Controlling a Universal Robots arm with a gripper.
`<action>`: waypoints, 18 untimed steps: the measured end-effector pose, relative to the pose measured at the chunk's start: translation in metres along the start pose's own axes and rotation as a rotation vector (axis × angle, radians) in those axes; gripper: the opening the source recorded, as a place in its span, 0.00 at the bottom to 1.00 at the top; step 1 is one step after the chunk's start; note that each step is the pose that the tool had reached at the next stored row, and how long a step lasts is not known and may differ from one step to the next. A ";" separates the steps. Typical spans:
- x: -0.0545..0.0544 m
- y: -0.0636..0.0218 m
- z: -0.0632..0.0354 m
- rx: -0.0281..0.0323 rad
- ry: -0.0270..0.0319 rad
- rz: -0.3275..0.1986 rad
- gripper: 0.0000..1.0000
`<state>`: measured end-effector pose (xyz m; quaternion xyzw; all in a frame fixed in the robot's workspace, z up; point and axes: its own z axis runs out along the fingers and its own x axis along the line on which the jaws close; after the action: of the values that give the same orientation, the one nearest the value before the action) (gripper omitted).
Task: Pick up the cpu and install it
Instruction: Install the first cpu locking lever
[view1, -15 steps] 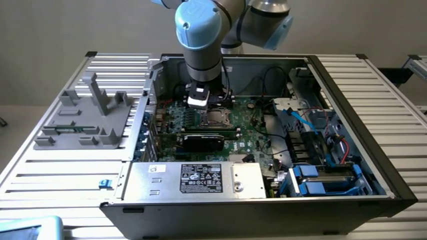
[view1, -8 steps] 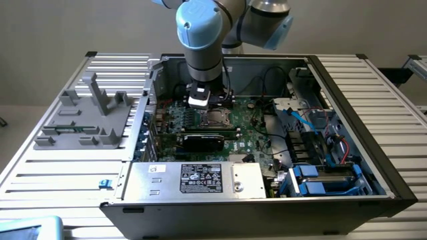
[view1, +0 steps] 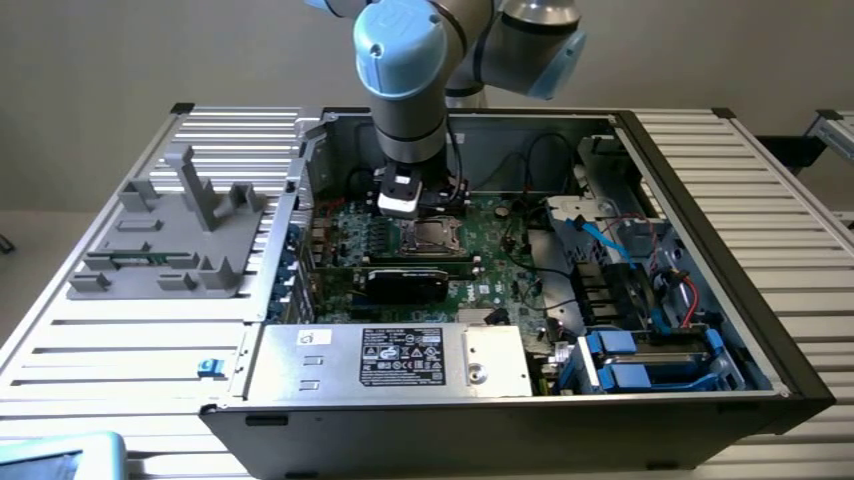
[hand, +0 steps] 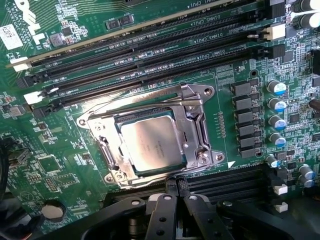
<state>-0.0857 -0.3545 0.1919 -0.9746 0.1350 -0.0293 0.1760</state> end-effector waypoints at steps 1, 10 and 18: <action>0.000 0.0000 0.0000 -0.0004 0.0003 0.001 0.12; 0.002 -0.0005 0.0002 -0.0031 0.0025 0.004 0.12; 0.004 -0.0011 0.0005 -0.0035 0.0035 0.007 0.12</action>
<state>-0.0813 -0.3546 0.1918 -0.9744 0.1387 -0.0301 0.1742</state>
